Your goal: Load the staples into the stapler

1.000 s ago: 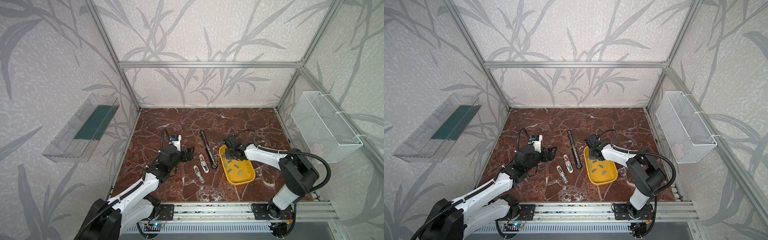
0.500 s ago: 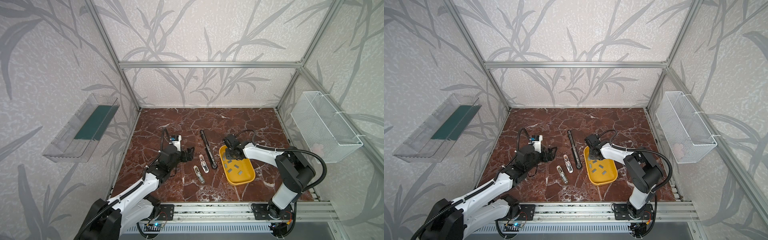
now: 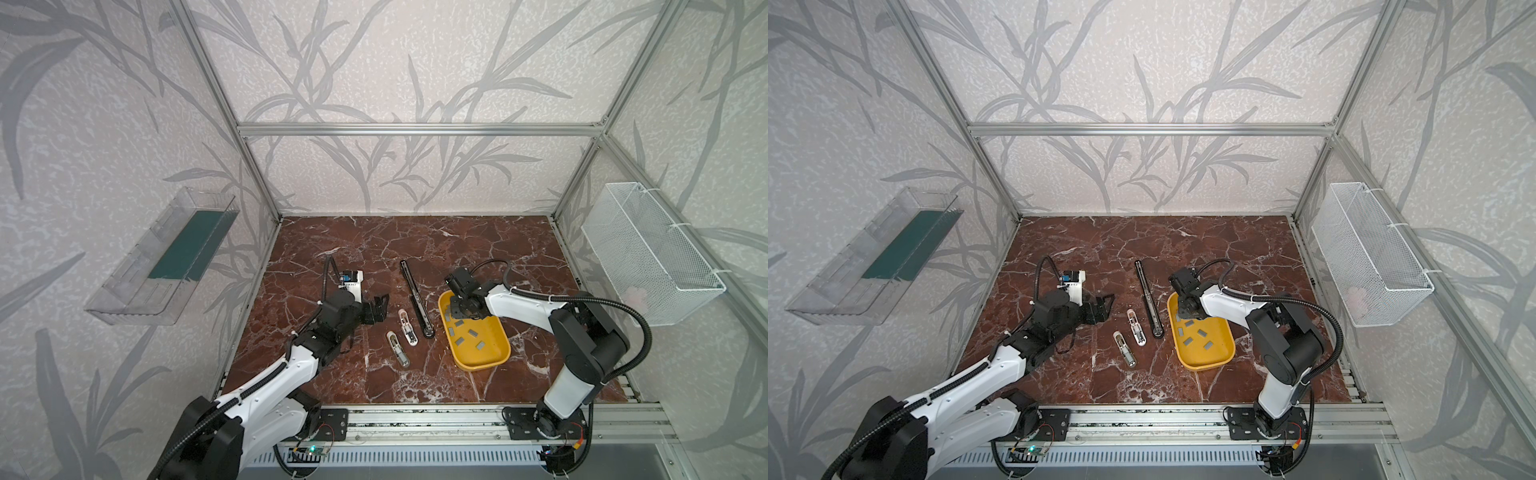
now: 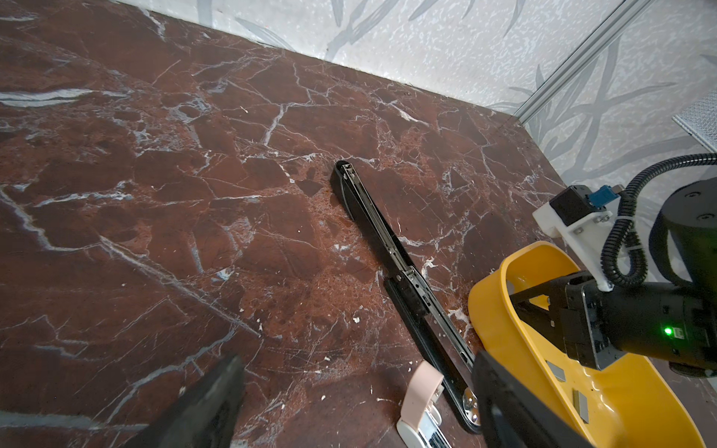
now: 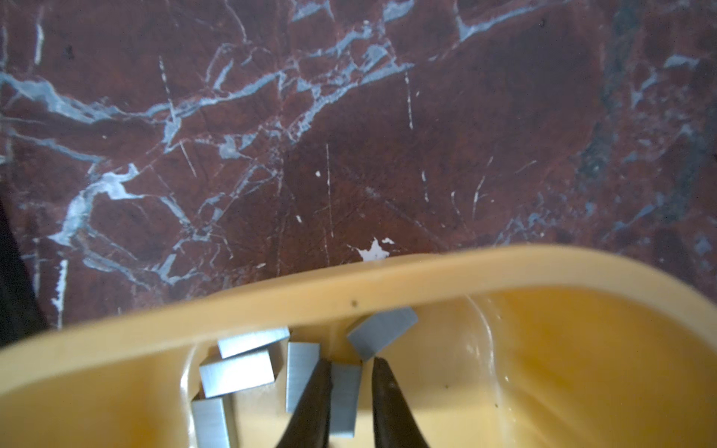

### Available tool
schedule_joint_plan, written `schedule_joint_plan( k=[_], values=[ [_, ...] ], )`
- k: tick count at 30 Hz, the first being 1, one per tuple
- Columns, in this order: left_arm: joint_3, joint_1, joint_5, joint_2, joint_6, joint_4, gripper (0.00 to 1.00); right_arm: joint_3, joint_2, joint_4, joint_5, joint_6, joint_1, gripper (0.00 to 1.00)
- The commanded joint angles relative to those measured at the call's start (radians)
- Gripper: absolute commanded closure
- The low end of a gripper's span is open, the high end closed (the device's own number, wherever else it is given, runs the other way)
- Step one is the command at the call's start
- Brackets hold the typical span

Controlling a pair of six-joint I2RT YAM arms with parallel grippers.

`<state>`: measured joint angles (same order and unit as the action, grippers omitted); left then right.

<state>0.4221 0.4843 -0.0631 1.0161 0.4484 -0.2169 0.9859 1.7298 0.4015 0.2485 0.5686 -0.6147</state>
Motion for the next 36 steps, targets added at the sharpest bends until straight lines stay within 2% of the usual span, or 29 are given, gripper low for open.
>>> schedule_joint_plan(
  k=[1,19,32,36],
  values=[
    [0.029,0.006,-0.005,0.004,0.004,-0.008,0.08,0.021,0.018,0.04,-0.001,0.009,0.004,0.79],
    [0.034,0.006,-0.007,0.015,0.003,-0.003,0.08,0.019,0.025,0.03,-0.041,0.008,0.005,0.71],
    [0.037,0.006,-0.01,0.02,0.004,-0.004,0.08,0.036,0.046,0.067,-0.015,0.016,0.004,0.83],
    [0.038,0.007,-0.014,0.022,0.005,-0.003,0.08,0.041,0.054,0.072,-0.018,0.012,0.004,0.82]
  ],
)
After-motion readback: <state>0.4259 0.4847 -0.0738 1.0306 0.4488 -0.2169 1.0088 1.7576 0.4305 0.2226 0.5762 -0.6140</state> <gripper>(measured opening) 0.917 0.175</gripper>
